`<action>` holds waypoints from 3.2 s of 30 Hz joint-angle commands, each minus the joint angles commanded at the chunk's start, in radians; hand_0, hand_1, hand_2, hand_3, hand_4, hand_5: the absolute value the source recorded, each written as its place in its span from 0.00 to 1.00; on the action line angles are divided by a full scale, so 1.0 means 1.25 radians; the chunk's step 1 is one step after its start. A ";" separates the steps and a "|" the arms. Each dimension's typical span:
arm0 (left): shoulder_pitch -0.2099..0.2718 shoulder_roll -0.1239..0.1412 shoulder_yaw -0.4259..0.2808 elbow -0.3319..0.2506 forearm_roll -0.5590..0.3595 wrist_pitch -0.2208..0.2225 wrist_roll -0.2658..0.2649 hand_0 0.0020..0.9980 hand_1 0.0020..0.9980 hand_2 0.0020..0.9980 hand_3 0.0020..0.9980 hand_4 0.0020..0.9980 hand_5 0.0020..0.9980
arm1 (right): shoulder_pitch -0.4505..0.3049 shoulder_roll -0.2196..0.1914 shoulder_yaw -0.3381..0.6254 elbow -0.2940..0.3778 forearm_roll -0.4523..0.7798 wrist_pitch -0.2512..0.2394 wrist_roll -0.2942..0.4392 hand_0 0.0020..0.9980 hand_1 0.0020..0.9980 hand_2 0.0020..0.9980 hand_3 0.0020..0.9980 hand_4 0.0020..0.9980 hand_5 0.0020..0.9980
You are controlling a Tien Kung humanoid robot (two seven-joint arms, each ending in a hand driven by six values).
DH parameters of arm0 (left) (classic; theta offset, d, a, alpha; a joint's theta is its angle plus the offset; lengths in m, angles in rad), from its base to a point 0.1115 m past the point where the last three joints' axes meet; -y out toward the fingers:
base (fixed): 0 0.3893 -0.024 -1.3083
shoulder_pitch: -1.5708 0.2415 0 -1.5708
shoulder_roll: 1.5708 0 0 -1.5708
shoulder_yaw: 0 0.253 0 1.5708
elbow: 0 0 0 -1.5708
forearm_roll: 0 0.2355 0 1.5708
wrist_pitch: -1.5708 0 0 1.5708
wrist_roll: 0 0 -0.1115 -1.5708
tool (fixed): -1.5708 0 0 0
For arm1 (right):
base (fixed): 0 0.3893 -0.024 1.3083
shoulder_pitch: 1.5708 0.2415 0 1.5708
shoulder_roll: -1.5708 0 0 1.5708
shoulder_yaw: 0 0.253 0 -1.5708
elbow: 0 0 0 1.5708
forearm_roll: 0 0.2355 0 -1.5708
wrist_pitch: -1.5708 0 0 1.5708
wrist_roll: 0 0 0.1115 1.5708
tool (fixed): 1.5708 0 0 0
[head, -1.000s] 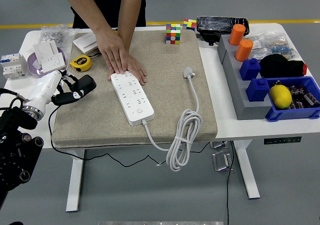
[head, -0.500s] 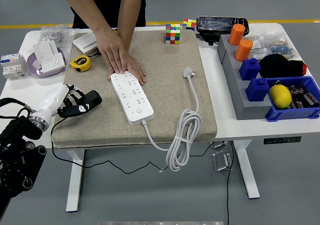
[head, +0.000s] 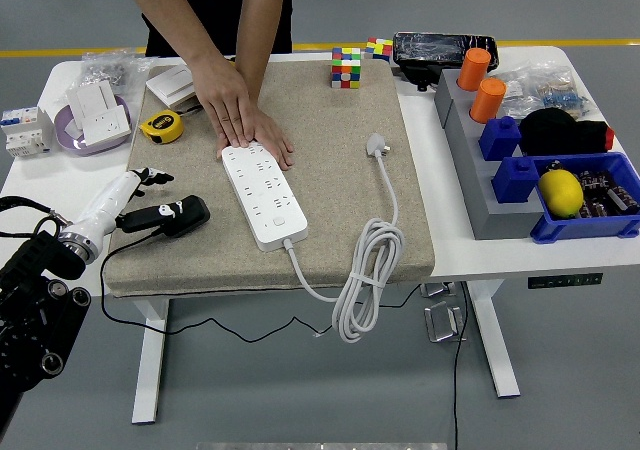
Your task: Pick up the plug,place it near the board,insert it into the board,press the button
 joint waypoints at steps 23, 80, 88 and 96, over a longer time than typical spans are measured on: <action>0.126 -0.058 -0.066 -0.387 -0.513 0.033 0.109 0.84 0.92 0.94 0.91 1.00 1.00 | -0.010 0.007 -0.002 -0.002 -0.002 0.000 -0.001 0.81 0.76 0.73 0.75 1.00 1.00; 0.332 -0.075 -0.100 -0.539 -0.836 -0.028 0.172 0.80 0.84 0.79 0.78 1.00 1.00 | -0.055 0.046 -0.068 -0.012 -0.013 0.001 0.007 0.82 0.77 0.74 0.76 1.00 1.00; 0.313 -0.075 -0.101 -0.548 -0.821 -0.027 0.170 0.80 0.84 0.80 0.79 1.00 1.00 | -0.048 0.046 -0.058 -0.011 -0.013 0.002 0.005 0.82 0.78 0.75 0.76 1.00 1.00; 0.297 -0.075 -0.103 -0.554 -0.808 -0.026 0.169 0.80 0.84 0.80 0.80 1.00 1.00 | -0.041 0.042 -0.041 -0.014 -0.010 0.001 0.003 0.82 0.78 0.75 0.76 1.00 1.00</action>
